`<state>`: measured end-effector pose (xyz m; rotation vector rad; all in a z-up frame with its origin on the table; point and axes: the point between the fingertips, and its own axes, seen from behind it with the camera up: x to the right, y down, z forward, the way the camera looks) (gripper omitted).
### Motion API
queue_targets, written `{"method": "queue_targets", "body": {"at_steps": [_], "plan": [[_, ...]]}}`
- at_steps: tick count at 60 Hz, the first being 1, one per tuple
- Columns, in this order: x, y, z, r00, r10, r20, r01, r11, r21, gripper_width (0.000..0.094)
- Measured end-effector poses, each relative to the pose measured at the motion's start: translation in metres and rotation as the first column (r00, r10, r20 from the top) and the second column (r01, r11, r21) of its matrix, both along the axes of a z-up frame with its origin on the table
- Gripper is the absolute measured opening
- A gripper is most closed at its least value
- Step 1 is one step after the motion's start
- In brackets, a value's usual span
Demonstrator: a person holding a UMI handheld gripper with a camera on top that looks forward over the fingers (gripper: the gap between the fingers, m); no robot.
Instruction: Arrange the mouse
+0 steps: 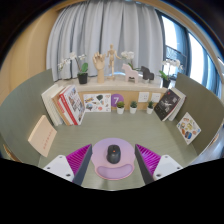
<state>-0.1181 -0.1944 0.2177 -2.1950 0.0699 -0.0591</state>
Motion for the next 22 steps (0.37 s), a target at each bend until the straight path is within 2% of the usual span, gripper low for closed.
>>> {"method": "queue_targets", "body": {"at_steps": [22], "plan": [[-0.021, -0.053, 0.015, 1.000, 0.014, 0.003, -0.014, 1.000, 0.023, 0.0864]]}}
